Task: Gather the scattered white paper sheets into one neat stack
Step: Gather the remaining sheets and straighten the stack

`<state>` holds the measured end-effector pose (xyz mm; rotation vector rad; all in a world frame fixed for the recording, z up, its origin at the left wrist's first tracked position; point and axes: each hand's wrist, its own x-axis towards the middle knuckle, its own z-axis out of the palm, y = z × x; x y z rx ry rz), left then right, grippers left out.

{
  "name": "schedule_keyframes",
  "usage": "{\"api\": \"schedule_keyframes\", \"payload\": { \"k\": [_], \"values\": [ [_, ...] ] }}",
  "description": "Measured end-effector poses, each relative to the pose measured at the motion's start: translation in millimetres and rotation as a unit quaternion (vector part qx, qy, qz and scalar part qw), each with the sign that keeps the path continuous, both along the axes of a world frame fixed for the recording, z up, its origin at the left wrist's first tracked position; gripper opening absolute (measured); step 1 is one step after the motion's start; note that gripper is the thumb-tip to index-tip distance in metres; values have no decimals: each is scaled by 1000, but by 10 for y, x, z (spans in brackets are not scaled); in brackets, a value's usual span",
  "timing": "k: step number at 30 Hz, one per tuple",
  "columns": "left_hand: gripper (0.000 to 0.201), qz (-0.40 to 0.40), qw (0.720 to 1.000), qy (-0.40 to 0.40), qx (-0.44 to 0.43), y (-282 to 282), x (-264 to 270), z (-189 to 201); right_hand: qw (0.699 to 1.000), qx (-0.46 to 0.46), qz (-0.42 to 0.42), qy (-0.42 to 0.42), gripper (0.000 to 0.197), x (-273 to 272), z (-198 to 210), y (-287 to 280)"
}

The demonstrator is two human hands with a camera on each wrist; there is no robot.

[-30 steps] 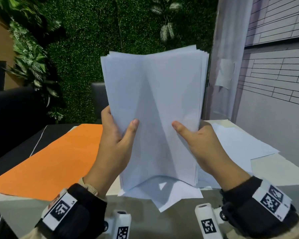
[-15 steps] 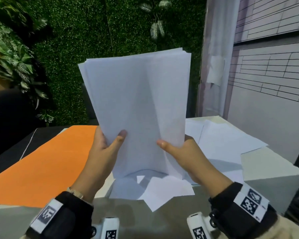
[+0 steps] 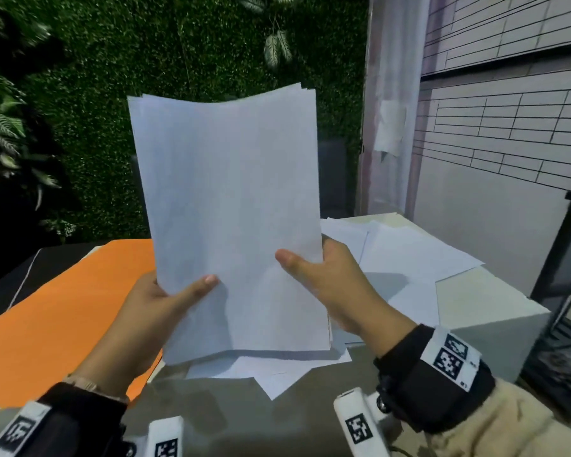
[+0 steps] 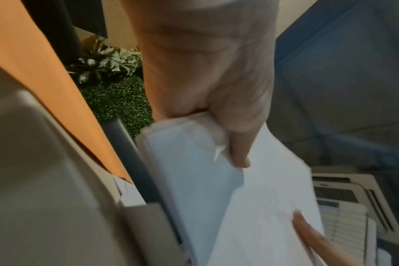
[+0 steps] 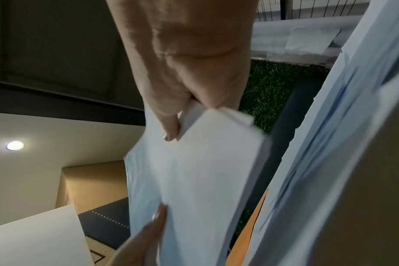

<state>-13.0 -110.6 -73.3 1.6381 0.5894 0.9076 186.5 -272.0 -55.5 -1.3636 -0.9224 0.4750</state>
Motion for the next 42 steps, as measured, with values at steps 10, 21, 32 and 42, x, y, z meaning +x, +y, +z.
{"api": "schedule_keyframes", "payload": {
  "k": [10,21,32,42],
  "values": [
    [29,3,995,-28,-94,184,-214,-354,907,-301,-7,-295,80,732,-453,-523],
    [26,11,996,-28,-87,178,-212,-393,887,-311,-43,-340,82,842,-689,-480],
    [23,24,995,-27,-93,205,-197,-385,915,-267,-68,-295,57,858,-698,-505],
    [24,25,995,-24,-89,212,-199,-383,917,-276,-94,-272,58,890,-713,-503]
  ]
}}
